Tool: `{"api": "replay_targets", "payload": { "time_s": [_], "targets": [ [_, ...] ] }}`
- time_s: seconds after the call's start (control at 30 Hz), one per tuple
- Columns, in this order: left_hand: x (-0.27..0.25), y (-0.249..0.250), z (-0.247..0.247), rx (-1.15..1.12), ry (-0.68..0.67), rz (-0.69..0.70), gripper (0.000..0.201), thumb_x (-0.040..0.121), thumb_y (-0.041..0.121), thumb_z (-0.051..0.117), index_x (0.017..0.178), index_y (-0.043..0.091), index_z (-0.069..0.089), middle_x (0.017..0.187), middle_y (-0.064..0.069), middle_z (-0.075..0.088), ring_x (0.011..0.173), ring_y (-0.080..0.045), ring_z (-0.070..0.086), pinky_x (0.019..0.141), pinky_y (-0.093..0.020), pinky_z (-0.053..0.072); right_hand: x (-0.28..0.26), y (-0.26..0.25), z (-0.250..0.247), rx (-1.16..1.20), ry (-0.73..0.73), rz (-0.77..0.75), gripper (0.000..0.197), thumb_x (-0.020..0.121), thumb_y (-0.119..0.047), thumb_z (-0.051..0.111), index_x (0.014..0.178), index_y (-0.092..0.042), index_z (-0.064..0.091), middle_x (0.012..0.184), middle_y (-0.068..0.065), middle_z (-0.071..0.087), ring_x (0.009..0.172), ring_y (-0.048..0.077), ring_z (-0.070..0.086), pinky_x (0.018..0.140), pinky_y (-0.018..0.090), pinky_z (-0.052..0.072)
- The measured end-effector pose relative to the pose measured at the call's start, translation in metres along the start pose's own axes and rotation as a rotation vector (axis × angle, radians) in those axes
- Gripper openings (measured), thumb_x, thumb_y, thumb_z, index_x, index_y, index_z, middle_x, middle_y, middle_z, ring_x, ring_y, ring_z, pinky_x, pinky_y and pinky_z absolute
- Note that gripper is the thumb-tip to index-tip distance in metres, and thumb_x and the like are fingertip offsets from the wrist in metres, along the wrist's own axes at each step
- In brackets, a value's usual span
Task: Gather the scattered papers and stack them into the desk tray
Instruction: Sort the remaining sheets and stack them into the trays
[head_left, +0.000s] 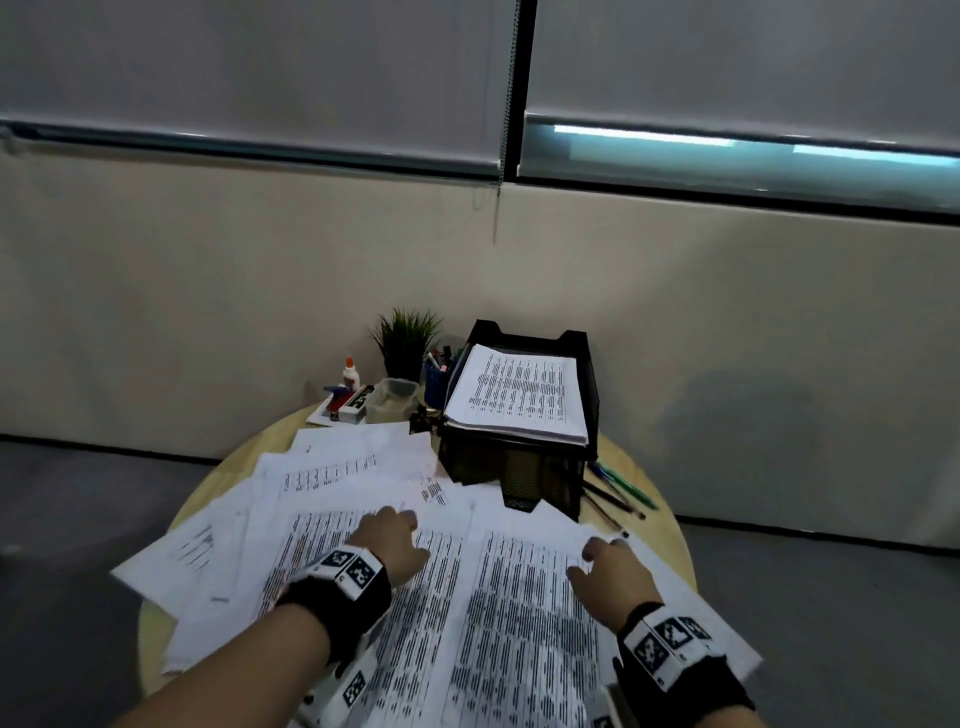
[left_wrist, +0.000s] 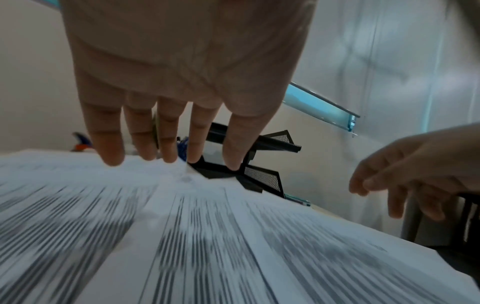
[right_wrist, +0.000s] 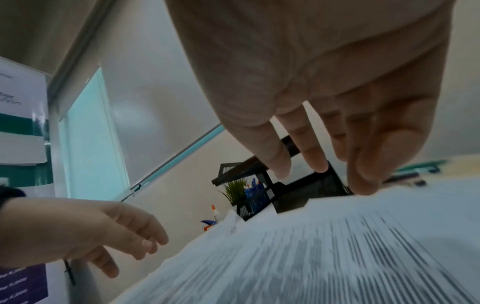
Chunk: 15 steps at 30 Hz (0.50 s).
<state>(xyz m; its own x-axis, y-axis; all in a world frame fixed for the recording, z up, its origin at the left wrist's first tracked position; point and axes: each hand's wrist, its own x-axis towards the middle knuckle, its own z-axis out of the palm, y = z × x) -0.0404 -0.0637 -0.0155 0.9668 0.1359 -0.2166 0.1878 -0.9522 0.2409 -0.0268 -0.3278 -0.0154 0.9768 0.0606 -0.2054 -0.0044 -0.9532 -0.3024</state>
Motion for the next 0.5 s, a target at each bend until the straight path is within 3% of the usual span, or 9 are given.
{"api": "replay_targets", "payload": {
  "time_s": [0.13, 0.27, 0.37, 0.5],
  "targets": [
    [-0.038, -0.024, 0.04, -0.002, -0.088, -0.094, 0.064, 0.086, 0.049, 0.054, 0.14, 0.017, 0.037, 0.141, -0.011, 0.039, 0.126, -0.029, 0.044, 0.102, -0.035, 0.041, -0.04, 0.019, 0.035, 0.038, -0.079, 0.058, 0.038, 0.094, -0.036, 0.048, 0.122, -0.011, 0.049, 0.126, 0.01, 0.046, 0.103, 0.028, 0.056, 0.084, 0.027, 0.042],
    [-0.07, -0.042, 0.084, -0.049, -0.156, -0.207, 0.093, 0.08, 0.059, 0.057, 0.148, 0.011, 0.016, 0.15, -0.017, 0.024, 0.136, -0.035, 0.029, 0.109, -0.042, 0.033, -0.069, 0.029, 0.066, 0.06, -0.125, 0.169, 0.05, 0.091, -0.044, 0.049, 0.13, -0.014, 0.039, 0.132, 0.013, 0.039, 0.123, 0.033, 0.043, 0.099, 0.033, 0.039],
    [-0.086, -0.047, 0.1, -0.089, -0.112, -0.247, 0.107, 0.076, 0.064, 0.058, 0.149, 0.007, 0.005, 0.155, -0.016, 0.013, 0.142, -0.034, 0.017, 0.114, -0.045, 0.026, -0.088, 0.033, 0.081, 0.09, -0.108, 0.224, 0.059, 0.088, -0.049, 0.05, 0.133, -0.015, 0.033, 0.135, 0.012, 0.038, 0.127, 0.032, 0.038, 0.101, 0.036, 0.036],
    [-0.097, -0.05, 0.106, -0.129, -0.019, -0.24, 0.106, 0.073, 0.07, 0.056, 0.149, 0.007, 0.015, 0.156, -0.011, 0.014, 0.143, -0.028, 0.017, 0.116, -0.041, 0.024, -0.099, 0.039, 0.09, 0.163, -0.056, 0.249, 0.068, 0.085, -0.051, 0.052, 0.137, -0.012, 0.031, 0.136, 0.011, 0.041, 0.127, 0.031, 0.037, 0.103, 0.036, 0.035]
  ]
}}
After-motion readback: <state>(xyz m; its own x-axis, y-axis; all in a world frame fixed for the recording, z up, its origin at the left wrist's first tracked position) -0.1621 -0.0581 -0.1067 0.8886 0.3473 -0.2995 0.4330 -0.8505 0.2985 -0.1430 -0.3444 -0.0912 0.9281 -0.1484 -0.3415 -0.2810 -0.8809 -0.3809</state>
